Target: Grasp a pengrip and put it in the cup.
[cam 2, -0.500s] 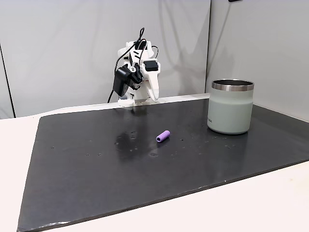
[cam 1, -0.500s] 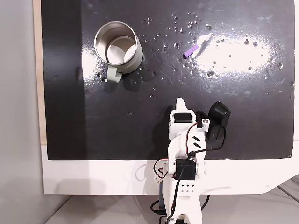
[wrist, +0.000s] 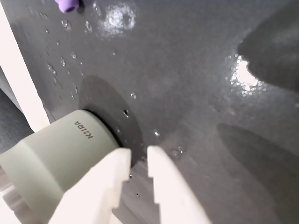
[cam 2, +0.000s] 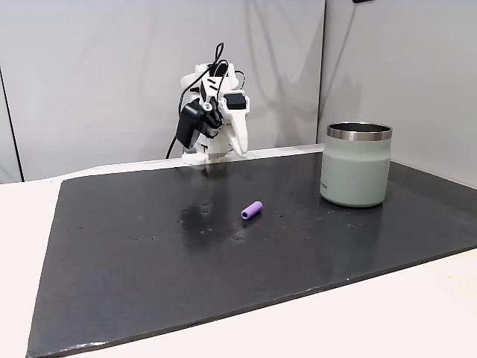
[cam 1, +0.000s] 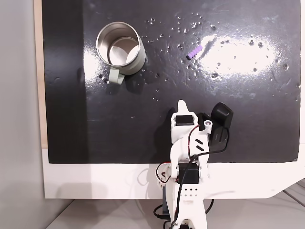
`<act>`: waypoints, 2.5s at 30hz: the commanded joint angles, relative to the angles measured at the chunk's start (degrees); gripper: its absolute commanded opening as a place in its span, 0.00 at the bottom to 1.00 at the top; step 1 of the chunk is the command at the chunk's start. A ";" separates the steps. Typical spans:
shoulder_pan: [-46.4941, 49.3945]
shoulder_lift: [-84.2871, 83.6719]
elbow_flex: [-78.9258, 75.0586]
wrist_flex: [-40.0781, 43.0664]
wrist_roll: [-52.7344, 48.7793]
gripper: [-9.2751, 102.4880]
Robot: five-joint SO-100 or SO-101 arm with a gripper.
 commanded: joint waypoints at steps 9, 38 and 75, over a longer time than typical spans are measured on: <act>4.04 -8.00 -22.15 4.22 -8.00 0.08; 12.83 -82.27 -82.88 13.45 -32.34 0.11; 5.98 -124.54 -118.30 24.70 -31.11 0.26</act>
